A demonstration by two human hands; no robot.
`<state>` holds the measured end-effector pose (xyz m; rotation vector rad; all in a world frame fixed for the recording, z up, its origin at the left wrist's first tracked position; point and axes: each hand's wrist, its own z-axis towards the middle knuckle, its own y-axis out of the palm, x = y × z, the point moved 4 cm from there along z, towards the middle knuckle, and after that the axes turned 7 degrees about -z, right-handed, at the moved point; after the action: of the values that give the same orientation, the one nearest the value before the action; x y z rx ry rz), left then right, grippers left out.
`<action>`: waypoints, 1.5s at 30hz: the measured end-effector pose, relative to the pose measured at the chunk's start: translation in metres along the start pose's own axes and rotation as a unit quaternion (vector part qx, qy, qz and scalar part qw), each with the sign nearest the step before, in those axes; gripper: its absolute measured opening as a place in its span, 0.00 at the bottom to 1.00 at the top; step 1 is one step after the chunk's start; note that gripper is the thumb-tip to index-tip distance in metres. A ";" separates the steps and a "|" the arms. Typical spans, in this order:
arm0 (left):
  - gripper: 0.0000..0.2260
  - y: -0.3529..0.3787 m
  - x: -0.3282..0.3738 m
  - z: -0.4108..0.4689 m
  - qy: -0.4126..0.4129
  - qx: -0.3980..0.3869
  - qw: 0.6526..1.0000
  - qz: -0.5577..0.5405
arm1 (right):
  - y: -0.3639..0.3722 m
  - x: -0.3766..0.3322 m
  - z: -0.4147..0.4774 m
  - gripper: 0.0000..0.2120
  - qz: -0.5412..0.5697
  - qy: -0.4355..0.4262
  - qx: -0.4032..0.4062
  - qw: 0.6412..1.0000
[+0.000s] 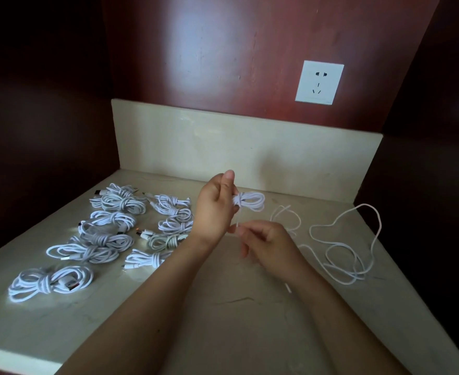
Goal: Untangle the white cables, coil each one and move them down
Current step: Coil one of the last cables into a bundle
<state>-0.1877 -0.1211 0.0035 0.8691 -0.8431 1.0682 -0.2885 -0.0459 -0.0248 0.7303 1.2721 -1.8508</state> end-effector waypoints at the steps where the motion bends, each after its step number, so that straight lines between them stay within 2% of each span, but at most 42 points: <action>1: 0.19 -0.003 -0.003 0.002 0.006 0.002 0.999 0.039 | 0.004 -0.001 -0.001 0.19 -0.030 -0.018 -0.014 0.999; 3: 0.19 -0.008 -0.007 0.005 0.032 -0.004 0.991 0.130 | 0.007 -0.004 -0.004 0.18 -0.076 -0.045 -0.020 0.996; 5: 0.18 -0.011 -0.008 0.005 0.058 -0.021 0.978 0.201 | 0.005 -0.007 -0.005 0.10 -0.121 -0.076 -0.005 0.990; 7: 0.18 -0.009 -0.006 0.004 0.067 -0.043 0.962 0.261 | -0.001 -0.006 -0.004 0.15 -0.149 -0.088 0.027 0.985; 9: 0.19 -0.005 -0.005 0.001 0.073 -0.067 0.947 0.304 | -0.013 -0.006 -0.003 0.15 -0.149 -0.074 0.070 0.984; 12: 0.20 0.002 -0.009 -0.001 0.085 -0.108 0.936 0.324 | -0.030 -0.005 -0.003 0.09 -0.139 -0.059 0.124 0.981; 15: 0.21 0.008 -0.014 -0.003 0.091 -0.156 0.943 0.279 | -0.043 0.000 0.000 0.06 -0.099 -0.042 0.172 0.979; 19: 0.20 0.013 -0.009 -0.009 0.079 -0.178 0.969 0.154 | -0.048 0.006 0.003 0.06 0.026 0.006 0.184 0.983; 24: 0.19 0.017 0.002 -0.014 0.047 -0.146 0.988 0.028 | -0.035 0.013 0.001 0.08 0.203 0.139 0.126 0.961; 27: 0.18 0.014 0.004 -0.011 0.043 -0.114 0.992 -0.012 | -0.026 0.020 0.000 0.09 0.233 0.170 0.077 0.954; 30: 0.17 0.008 0.005 -0.007 0.059 -0.082 0.995 0.003 | -0.020 0.021 0.000 0.08 0.165 0.152 0.055 0.973; 33: 0.13 0.001 0.000 -0.001 0.051 -0.042 0.997 0.035 | -0.010 0.010 0.000 0.08 0.002 0.059 0.042 0.997; 35: 0.10 -0.004 -0.003 0.001 0.063 -0.033 0.991 0.114 | -0.002 0.005 -0.001 0.09 -0.105 -0.013 0.027 0.994; 38: 0.08 -0.008 -0.006 0.003 0.086 -0.046 0.967 0.237 | 0.002 -0.005 -0.008 0.11 -0.260 -0.086 0.025 0.961; 41: 0.05 -0.011 -0.010 0.005 0.089 -0.068 0.954 0.278 | -0.007 -0.019 -0.012 0.13 -0.279 -0.125 0.082 0.949; 45: 0.01 -0.001 -0.019 -0.001 0.065 -0.125 0.955 0.263 | -0.021 -0.018 -0.009 0.10 -0.181 -0.104 0.167 0.964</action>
<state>-0.1912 -0.1269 -0.0138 0.3585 -1.1029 1.4235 -0.2957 -0.0283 -0.0033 0.4738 1.0169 -2.4093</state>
